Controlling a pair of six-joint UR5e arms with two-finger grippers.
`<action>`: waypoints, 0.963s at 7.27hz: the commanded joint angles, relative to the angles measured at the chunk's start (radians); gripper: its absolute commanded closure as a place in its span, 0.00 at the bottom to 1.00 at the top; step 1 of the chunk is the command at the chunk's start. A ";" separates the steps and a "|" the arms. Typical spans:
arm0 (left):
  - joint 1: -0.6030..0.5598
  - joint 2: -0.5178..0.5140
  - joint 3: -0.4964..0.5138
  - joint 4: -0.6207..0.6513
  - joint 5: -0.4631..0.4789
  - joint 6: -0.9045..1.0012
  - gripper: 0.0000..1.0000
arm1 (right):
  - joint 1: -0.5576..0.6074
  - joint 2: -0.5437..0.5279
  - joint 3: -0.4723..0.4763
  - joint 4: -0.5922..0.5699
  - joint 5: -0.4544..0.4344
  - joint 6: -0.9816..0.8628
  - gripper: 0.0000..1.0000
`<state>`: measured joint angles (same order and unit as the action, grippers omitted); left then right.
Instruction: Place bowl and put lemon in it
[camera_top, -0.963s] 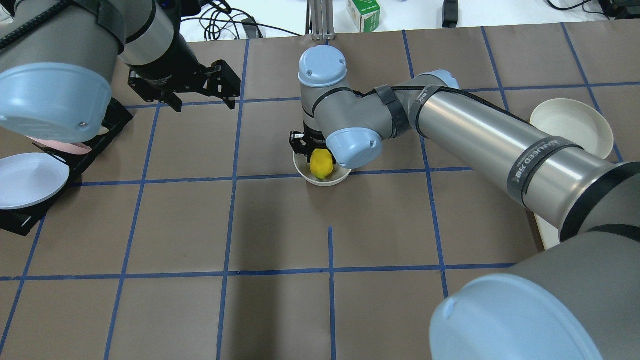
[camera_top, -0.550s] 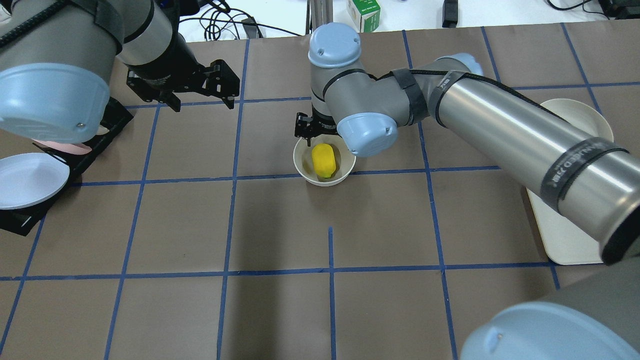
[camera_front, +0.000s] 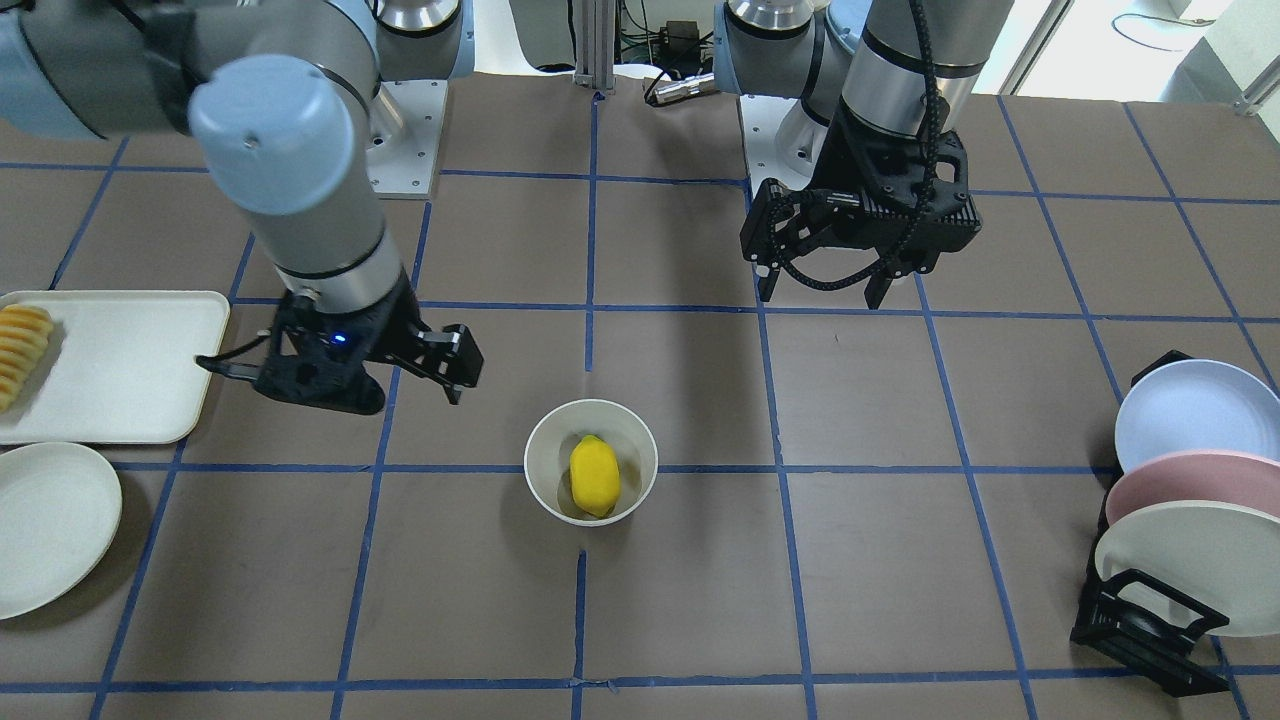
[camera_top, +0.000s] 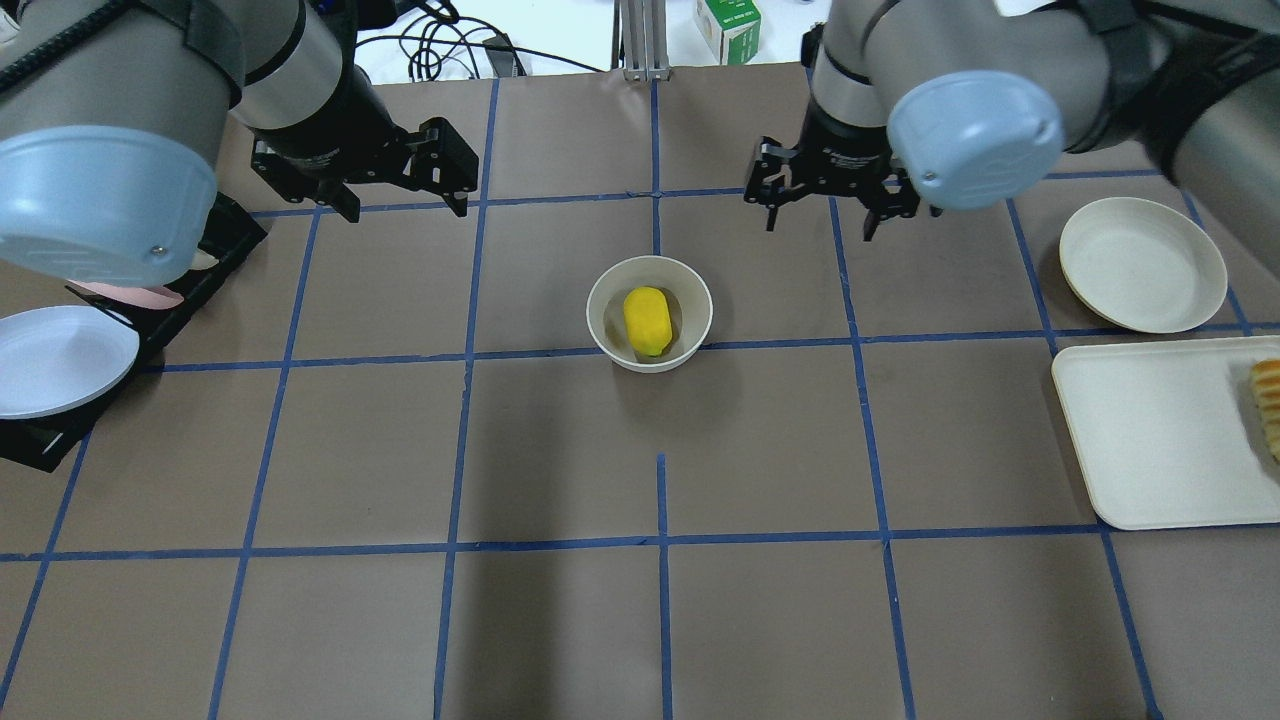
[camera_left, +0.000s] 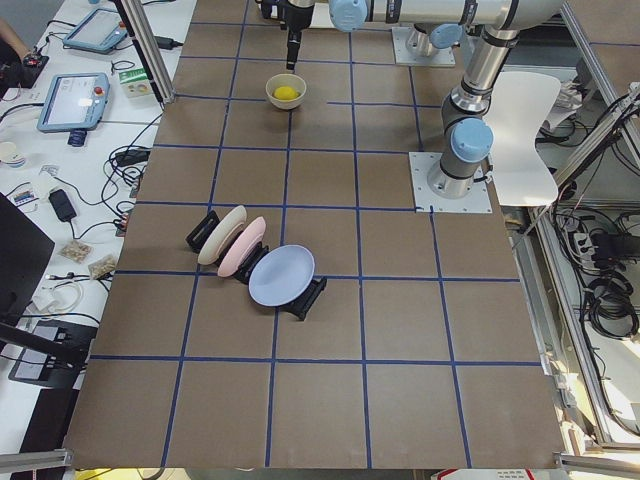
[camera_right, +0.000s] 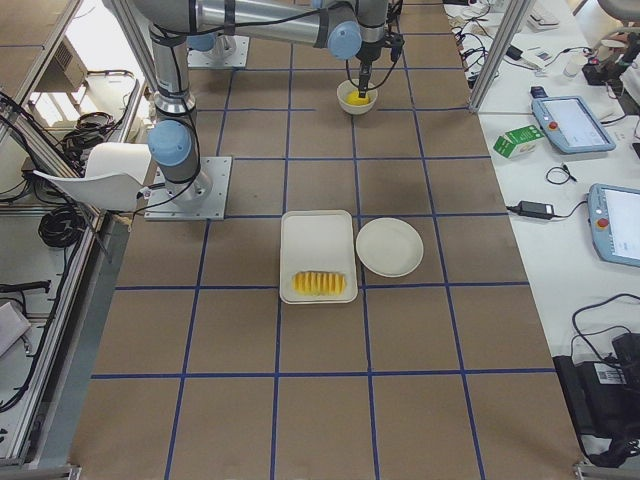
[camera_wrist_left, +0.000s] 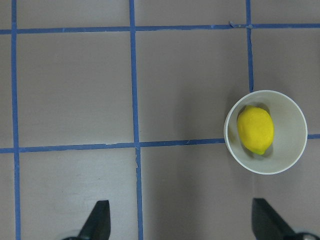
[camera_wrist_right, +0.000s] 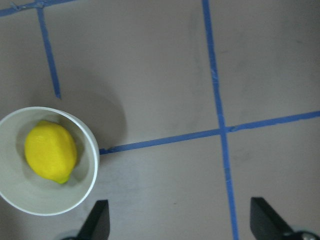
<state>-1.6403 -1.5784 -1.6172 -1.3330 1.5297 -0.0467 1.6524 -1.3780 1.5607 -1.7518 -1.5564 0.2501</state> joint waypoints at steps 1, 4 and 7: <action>0.000 0.003 0.000 -0.002 0.001 0.001 0.00 | -0.104 -0.110 0.002 0.165 -0.016 -0.165 0.00; 0.002 0.003 0.000 0.000 0.001 0.001 0.00 | -0.109 -0.162 0.005 0.196 0.009 -0.184 0.00; -0.001 0.012 0.000 -0.005 0.001 0.001 0.00 | -0.111 -0.170 0.006 0.192 0.001 -0.183 0.00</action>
<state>-1.6390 -1.5720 -1.6158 -1.3340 1.5309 -0.0460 1.5430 -1.5421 1.5660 -1.5579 -1.5569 0.0710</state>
